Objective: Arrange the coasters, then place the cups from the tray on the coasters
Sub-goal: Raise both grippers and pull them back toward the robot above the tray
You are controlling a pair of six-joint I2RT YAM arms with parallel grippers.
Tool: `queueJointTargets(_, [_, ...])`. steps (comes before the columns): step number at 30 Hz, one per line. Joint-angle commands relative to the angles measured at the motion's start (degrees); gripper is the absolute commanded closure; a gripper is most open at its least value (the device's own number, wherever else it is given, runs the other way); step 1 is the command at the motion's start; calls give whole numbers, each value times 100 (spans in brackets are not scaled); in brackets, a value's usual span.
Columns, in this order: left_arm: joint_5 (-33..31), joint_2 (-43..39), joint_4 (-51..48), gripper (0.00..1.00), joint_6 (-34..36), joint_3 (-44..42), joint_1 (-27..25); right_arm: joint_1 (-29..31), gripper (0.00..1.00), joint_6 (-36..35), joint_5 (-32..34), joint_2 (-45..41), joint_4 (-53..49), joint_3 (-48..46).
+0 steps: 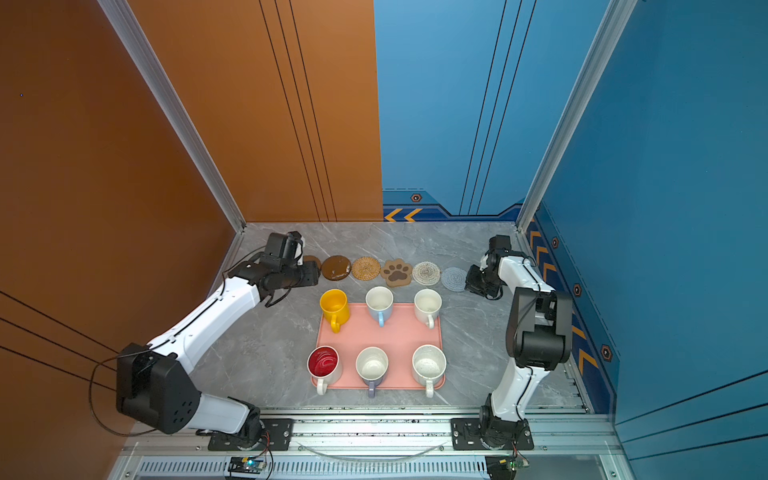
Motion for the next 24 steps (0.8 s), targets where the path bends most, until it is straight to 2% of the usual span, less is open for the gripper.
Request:
queueJointTargets(1, [-238,-208,-93,42,-71,-129,-76,-90,82,-8,-175,256,225,99])
queueJointTargets(11, [-254,-369,-130,42,-140,-161,-211,-107,81,92,-301,937,378,445])
queueJointTargets(24, [-431,-622,-211,41,-192,-326,-257,-3,82,169,-433,1200,431,609])
